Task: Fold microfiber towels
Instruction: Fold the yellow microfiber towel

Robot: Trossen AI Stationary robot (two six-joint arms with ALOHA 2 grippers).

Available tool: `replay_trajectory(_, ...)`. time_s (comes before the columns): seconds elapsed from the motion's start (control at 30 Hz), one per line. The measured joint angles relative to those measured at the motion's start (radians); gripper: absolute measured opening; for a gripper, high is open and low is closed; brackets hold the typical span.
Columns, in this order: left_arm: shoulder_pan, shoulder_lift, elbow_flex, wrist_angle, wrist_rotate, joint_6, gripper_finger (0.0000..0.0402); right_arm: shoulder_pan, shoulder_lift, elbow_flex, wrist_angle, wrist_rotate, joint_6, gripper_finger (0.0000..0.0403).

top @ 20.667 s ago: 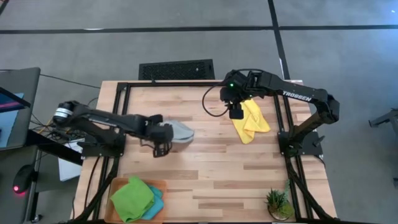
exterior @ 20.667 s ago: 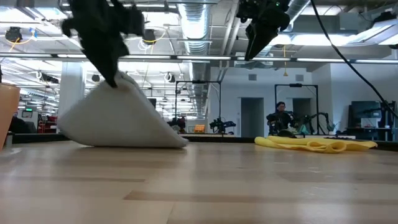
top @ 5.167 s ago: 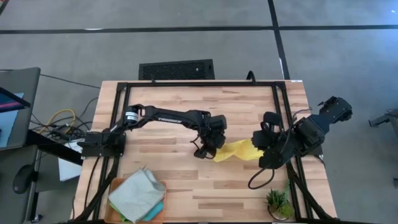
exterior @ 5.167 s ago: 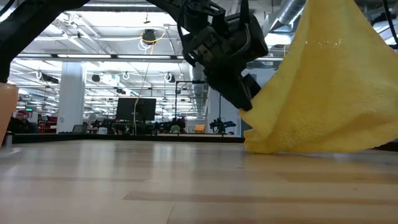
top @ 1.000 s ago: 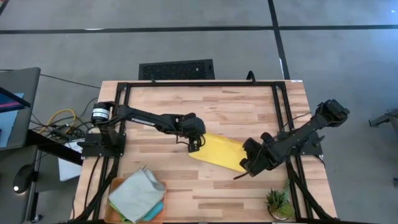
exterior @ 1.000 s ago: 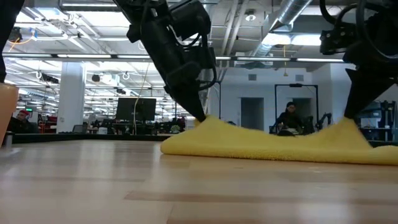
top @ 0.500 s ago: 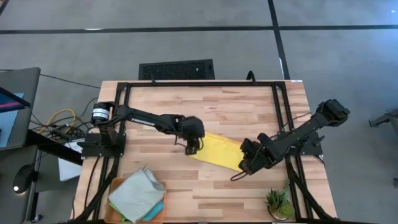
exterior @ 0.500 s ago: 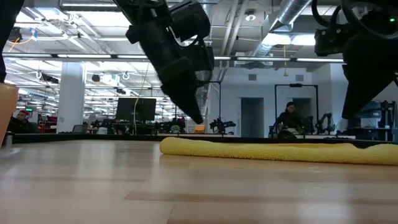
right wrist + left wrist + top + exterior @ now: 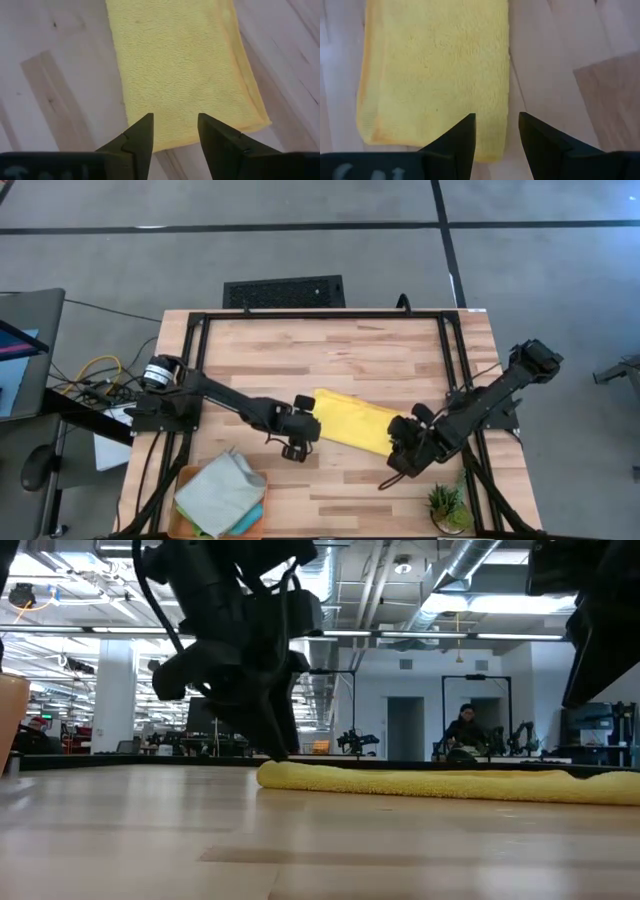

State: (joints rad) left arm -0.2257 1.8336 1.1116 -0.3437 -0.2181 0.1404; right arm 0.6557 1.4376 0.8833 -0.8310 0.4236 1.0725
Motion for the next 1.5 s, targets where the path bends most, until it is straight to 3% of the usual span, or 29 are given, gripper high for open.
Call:
replay_trajectory(0.5, -0.006, 0.000, -0.110, 0.136, -0.076, -0.021, 0.0142, 0.005, 0.000, 0.000, 0.032, 0.000, 0.000, 0.0177)
replay_trajectory(0.83, 0.024, -0.001, -0.138, 0.151, -0.044, -0.012, 0.0140, 0.005, 0.000, 0.000, 0.032, 0.000, 0.000, 0.0176)
replay_trajectory(0.97, 0.030, 0.000, -0.139, 0.161, -0.060, -0.005, 0.0105, 0.006, 0.000, 0.000, 0.032, -0.001, -0.003, 0.0177)
replay_trajectory(1.13, 0.030, 0.001, -0.120, 0.168, -0.063, -0.005, 0.0014, 0.015, 0.000, 0.000, 0.031, -0.003, -0.032, 0.0177)
replay_trajectory(1.3, 0.030, 0.002, -0.027, 0.168, -0.059, 0.068, 0.0004, 0.025, 0.000, 0.030, -0.020, -0.002, -0.034, 0.0175)
replay_trajectory(1.5, 0.036, 0.002, 0.090, 0.176, 0.050, 0.222, 0.0002, 0.068, 0.000, 0.134, -0.185, 0.039, -0.033, 0.0178)
